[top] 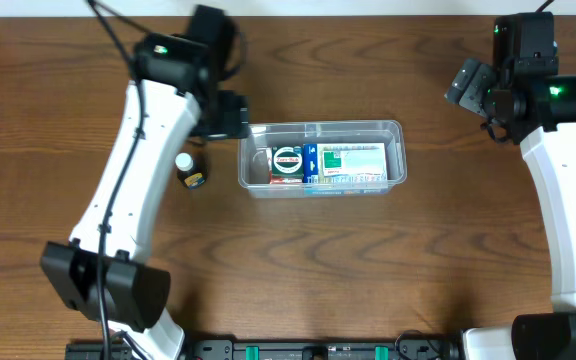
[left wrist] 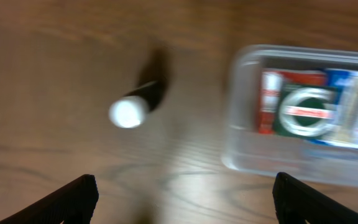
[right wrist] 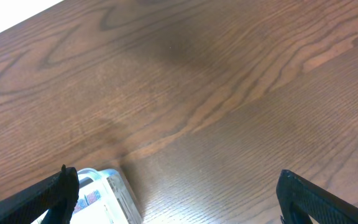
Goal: Pack container
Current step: 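Release the tin and move the left gripper to the dark bottle, then grasp the dark bottle by its body with the left gripper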
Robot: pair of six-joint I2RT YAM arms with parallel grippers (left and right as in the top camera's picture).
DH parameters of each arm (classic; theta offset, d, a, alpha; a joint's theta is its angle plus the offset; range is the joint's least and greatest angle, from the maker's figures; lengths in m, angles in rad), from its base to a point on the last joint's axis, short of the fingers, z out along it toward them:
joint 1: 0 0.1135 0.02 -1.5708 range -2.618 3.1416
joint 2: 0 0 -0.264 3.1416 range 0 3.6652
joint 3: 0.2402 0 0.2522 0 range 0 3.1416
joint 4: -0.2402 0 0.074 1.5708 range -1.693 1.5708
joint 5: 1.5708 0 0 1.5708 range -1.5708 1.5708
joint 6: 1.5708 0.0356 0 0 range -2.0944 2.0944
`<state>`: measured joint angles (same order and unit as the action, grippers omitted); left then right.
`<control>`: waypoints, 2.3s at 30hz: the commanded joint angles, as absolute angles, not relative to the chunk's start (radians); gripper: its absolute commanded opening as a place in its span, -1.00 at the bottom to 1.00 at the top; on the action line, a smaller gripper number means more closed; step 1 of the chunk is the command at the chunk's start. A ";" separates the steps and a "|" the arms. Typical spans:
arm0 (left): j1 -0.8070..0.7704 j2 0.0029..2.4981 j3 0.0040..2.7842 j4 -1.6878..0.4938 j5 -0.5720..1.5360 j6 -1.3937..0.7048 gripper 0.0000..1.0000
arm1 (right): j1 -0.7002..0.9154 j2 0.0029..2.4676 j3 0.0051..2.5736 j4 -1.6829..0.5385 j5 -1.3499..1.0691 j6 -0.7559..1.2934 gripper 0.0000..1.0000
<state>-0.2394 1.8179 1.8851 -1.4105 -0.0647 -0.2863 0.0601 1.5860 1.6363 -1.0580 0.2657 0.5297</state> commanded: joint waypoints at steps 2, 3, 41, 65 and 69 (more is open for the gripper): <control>-0.159 1.835 1.806 -1.407 -0.051 -0.232 0.81 | 0.056 1.582 1.640 -1.059 0.281 0.518 0.98; -0.142 1.835 1.783 -1.394 -0.035 -0.232 0.81 | 0.056 1.582 1.640 -1.059 0.281 0.518 0.98; -0.094 1.835 1.411 -0.993 -0.046 0.078 0.14 | 0.056 1.582 1.640 -1.059 0.281 0.518 0.99; -0.095 1.835 1.411 -1.018 -0.044 -0.345 -0.74 | 0.056 1.582 1.640 -1.059 0.281 0.518 0.99; -0.095 1.835 1.411 -1.011 -0.034 -0.540 -0.74 | 0.056 1.582 1.640 -1.059 0.281 0.518 0.98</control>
